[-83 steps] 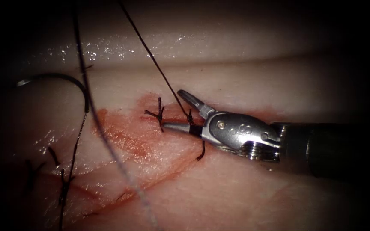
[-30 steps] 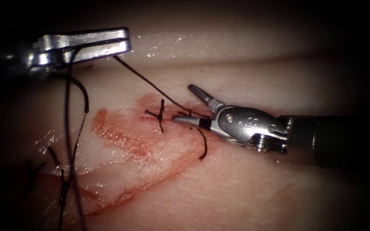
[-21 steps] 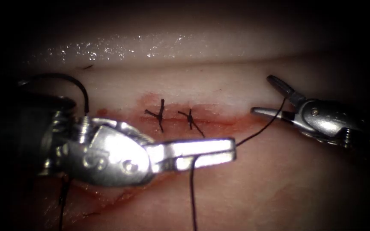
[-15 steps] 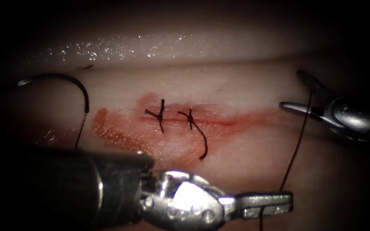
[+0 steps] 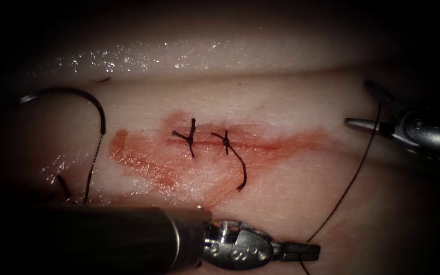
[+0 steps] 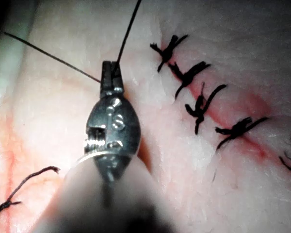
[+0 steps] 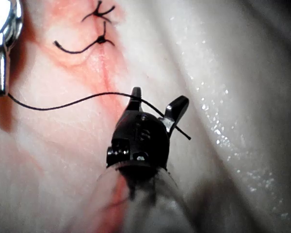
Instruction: Wound Closure
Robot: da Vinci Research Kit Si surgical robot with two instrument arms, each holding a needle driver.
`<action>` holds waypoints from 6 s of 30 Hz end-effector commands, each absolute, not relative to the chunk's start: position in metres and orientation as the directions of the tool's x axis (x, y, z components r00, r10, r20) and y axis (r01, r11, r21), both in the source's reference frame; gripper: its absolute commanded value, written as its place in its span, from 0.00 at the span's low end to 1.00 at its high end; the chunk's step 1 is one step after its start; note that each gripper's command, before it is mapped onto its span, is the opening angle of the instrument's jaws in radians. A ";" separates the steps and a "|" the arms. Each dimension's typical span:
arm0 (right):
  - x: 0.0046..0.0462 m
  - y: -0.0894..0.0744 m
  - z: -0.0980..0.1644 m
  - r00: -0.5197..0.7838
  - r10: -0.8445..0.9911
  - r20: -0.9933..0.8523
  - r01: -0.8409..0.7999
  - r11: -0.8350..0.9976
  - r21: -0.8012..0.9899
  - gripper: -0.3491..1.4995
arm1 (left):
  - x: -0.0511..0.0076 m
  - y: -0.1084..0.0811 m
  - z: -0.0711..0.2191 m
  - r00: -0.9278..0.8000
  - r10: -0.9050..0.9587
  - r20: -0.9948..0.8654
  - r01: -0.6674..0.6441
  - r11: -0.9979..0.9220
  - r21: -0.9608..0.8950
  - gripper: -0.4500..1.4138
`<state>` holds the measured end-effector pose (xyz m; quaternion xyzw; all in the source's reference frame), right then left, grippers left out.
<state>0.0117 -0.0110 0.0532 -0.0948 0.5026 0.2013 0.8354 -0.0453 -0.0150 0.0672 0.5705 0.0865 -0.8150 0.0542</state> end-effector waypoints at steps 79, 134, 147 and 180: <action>0.0209 -0.013 0.055 0.477 0.122 -0.870 -0.293 0.956 -0.027 0.87 | -0.0365 -0.009 0.069 -0.577 -0.089 -0.812 0.089 -0.995 0.046 0.50; 0.0289 -0.018 0.058 0.262 -0.048 -0.964 0.080 0.996 -0.027 0.83 | -0.0328 -0.006 0.064 -0.559 -0.112 -0.822 0.104 -0.993 0.065 0.00; 0.0334 -0.017 0.059 0.254 -0.187 -0.949 0.019 0.982 -0.189 0.81 | -0.0329 -0.006 0.064 -0.560 -0.114 -0.820 0.103 -0.992 0.067 0.00; 0.0351 -0.019 0.061 0.222 -0.220 -0.950 0.042 0.976 -0.216 0.00 | -0.0333 -0.006 0.064 -0.555 -0.115 -0.824 0.107 -0.992 0.066 0.00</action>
